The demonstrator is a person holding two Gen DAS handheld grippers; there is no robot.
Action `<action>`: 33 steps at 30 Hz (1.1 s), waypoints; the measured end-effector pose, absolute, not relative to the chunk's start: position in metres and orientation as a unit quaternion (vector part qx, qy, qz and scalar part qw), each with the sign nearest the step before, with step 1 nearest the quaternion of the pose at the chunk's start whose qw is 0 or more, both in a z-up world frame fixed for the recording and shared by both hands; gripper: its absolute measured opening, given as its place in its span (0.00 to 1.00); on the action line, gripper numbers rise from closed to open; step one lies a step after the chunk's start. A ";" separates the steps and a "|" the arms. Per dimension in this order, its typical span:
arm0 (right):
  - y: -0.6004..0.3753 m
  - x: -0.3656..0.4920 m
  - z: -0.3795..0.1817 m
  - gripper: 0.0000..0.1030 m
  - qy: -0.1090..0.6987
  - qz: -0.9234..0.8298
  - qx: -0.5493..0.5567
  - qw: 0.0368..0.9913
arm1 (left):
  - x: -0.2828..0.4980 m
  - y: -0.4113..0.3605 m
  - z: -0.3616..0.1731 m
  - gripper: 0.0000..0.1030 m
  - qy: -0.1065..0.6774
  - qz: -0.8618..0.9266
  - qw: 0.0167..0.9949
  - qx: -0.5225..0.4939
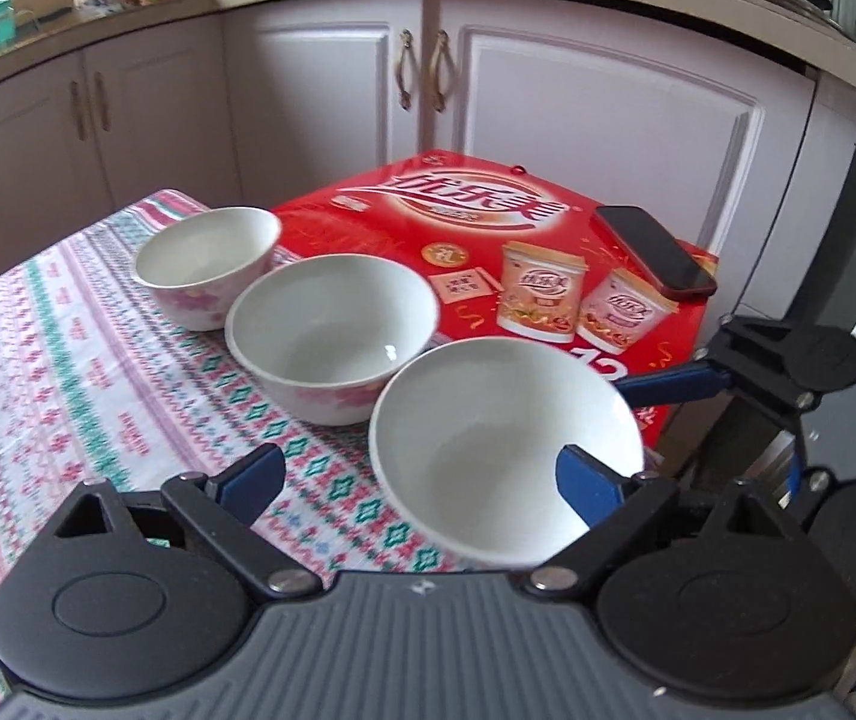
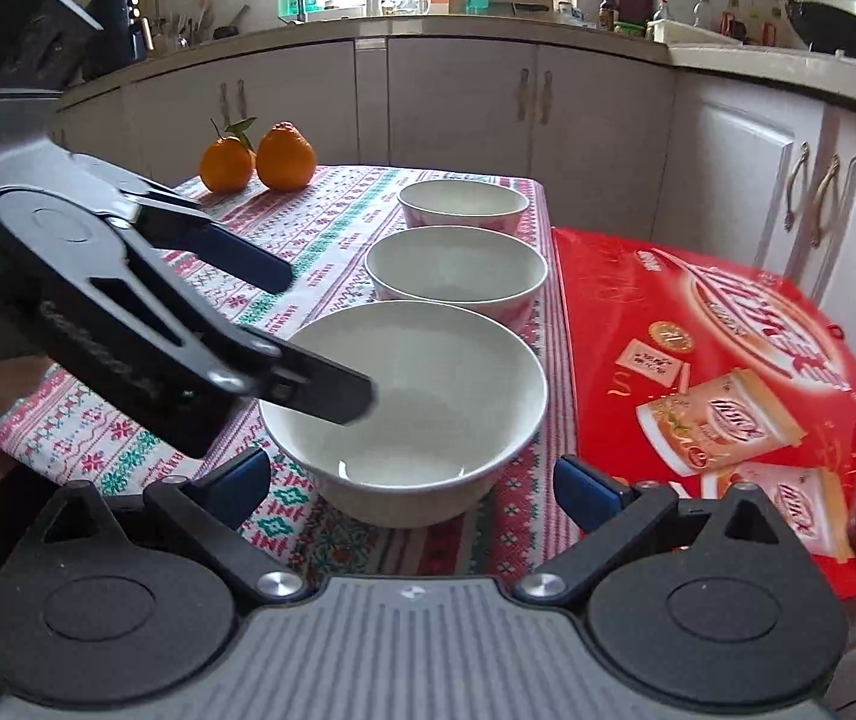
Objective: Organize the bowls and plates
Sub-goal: 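Grasp the rim of a white pink-flowered bowl with the left gripper, then lift the bowl with the left gripper and carry it toward the plate stack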
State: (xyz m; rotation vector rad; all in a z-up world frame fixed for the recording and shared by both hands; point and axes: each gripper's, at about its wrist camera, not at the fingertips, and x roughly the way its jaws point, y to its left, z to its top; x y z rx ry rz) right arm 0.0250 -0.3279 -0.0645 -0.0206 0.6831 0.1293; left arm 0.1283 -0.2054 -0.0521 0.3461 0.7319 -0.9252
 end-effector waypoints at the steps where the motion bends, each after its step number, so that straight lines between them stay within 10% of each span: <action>1: -0.328 0.026 -0.065 0.98 0.336 0.066 -0.010 0.939 | 0.130 -0.207 -0.052 0.91 0.345 -0.435 0.816 0.162; 16: -0.330 0.033 -0.063 0.87 0.342 0.093 -0.029 0.935 | 0.153 -0.222 -0.060 0.65 0.382 -0.463 0.786 0.147; 33: -0.325 0.037 -0.056 0.87 0.347 0.105 -0.028 0.932 | 0.153 -0.211 -0.058 0.63 0.391 -0.476 0.778 0.123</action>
